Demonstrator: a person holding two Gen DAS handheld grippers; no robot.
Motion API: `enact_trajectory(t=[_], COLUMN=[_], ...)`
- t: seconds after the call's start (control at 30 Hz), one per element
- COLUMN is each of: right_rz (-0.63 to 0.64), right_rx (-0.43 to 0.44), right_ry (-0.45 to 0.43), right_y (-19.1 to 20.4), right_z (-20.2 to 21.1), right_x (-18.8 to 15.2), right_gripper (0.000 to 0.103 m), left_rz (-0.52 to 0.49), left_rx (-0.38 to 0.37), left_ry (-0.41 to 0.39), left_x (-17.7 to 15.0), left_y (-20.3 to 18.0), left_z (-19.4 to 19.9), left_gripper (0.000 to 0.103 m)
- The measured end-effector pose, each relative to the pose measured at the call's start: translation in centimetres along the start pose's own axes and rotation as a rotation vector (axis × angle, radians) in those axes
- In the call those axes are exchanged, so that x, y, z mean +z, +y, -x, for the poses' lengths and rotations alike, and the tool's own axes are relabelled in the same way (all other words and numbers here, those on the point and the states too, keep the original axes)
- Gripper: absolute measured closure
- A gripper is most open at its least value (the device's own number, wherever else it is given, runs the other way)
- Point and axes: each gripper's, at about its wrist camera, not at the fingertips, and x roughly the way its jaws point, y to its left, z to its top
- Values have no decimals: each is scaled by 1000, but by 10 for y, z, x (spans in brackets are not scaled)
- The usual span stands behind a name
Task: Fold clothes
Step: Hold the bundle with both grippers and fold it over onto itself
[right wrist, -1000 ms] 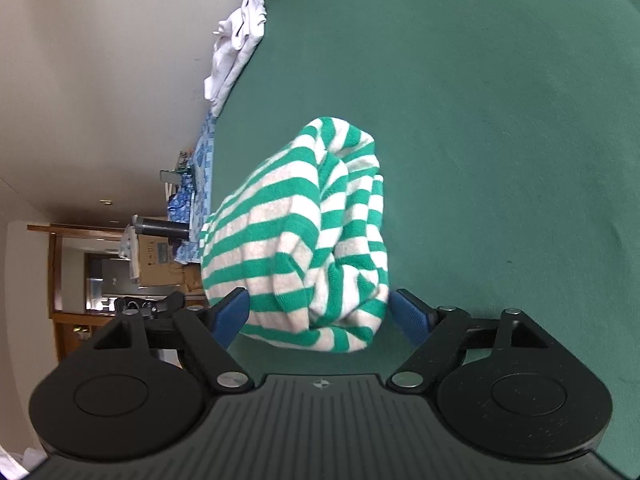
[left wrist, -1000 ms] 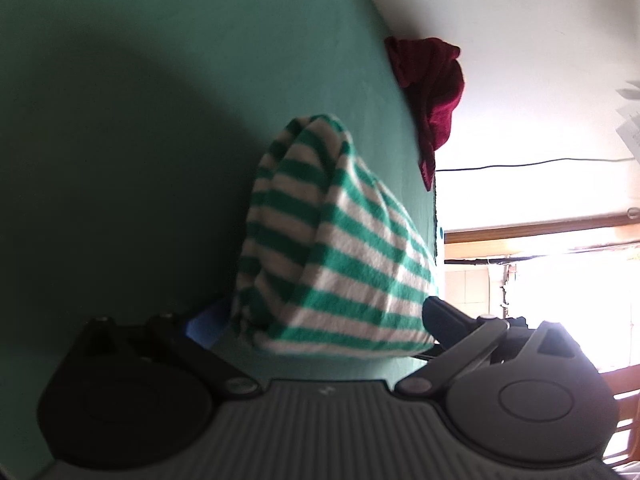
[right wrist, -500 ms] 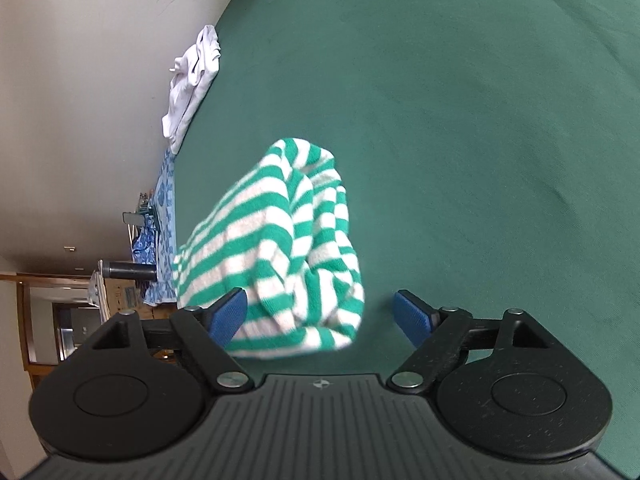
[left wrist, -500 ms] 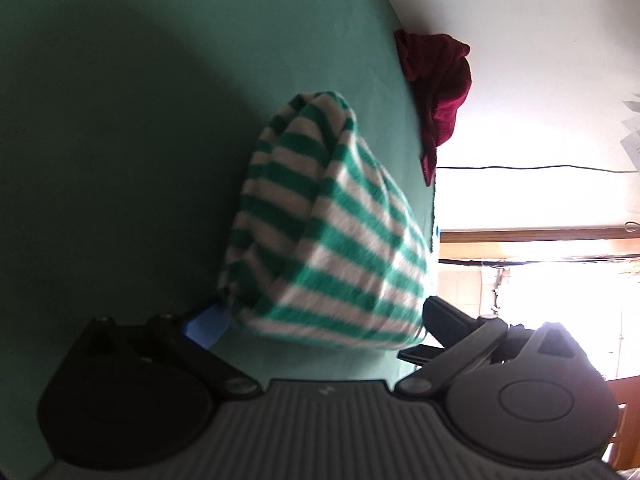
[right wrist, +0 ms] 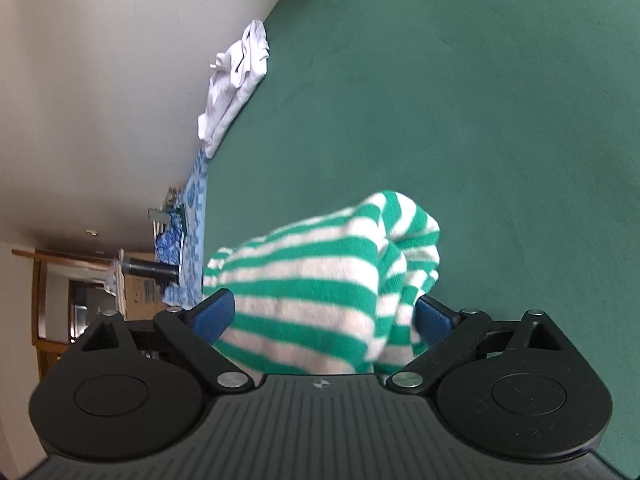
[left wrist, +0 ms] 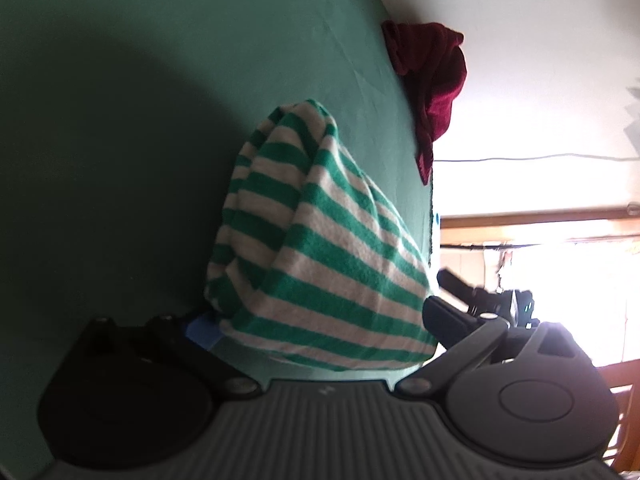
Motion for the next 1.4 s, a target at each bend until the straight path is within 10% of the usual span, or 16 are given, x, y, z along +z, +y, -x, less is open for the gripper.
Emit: enact_trajectory(t=[0.23, 0.53, 1.1, 1.4], right_rz=[-10, 70, 60, 78], right_rx=[24, 30, -14, 23], right_ry=[-38, -34, 129, 71], right_y=[-4, 3, -2, -6], right_z=[1, -4, 18, 35], right_x=[1, 1, -42, -79], right_gripper=[7, 5, 13, 13], left_rz=[-85, -147, -13, -85], left_rx=[99, 9, -56, -39], left_ry=[-11, 38, 48, 17], left_x=[5, 32, -47, -57], left_y=[6, -6, 0, -12], left_z=[35, 2, -3, -18], left_gripper=[1, 1, 1, 1])
